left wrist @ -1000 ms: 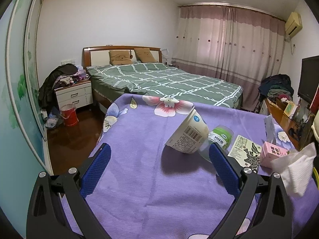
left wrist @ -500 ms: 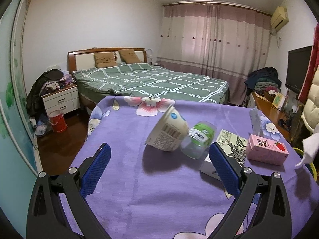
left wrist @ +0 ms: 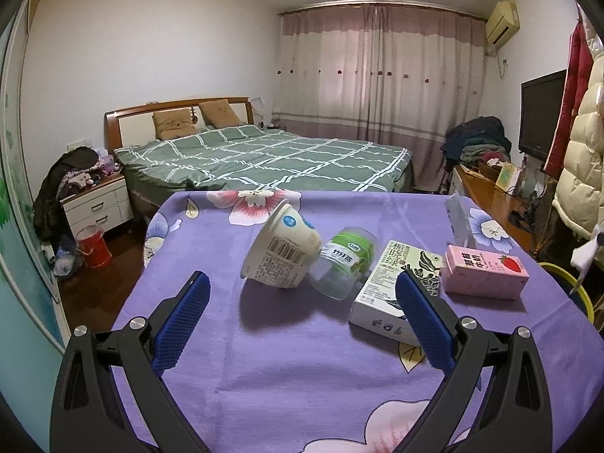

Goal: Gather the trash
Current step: 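Carry the tissue to the yellow bin and open the right gripper, then reach the left gripper to the white-and-black printed carton and grasp it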

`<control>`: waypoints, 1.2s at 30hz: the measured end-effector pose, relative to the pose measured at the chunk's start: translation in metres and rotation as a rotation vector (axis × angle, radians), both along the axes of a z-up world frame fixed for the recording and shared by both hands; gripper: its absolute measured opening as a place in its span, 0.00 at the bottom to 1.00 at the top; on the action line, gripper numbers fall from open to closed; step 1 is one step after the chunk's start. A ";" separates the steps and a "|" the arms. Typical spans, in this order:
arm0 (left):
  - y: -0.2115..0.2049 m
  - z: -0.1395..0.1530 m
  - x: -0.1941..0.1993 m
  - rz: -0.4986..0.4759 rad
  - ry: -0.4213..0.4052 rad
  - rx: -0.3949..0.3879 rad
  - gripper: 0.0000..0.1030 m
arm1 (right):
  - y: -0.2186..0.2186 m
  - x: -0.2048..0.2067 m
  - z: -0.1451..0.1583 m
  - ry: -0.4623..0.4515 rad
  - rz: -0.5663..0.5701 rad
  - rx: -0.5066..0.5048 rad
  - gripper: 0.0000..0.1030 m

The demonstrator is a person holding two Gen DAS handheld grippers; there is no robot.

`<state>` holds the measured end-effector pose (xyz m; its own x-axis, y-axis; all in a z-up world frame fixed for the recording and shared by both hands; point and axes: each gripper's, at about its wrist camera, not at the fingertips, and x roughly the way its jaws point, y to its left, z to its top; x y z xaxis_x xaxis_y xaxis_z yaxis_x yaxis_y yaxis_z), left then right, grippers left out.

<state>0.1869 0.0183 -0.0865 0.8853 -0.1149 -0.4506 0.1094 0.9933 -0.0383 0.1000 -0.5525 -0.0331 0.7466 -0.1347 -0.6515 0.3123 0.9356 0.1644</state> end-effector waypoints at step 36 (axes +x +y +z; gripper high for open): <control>-0.081 -0.034 0.070 -0.297 0.288 0.039 0.95 | 0.004 0.010 -0.033 0.023 -0.001 0.038 0.31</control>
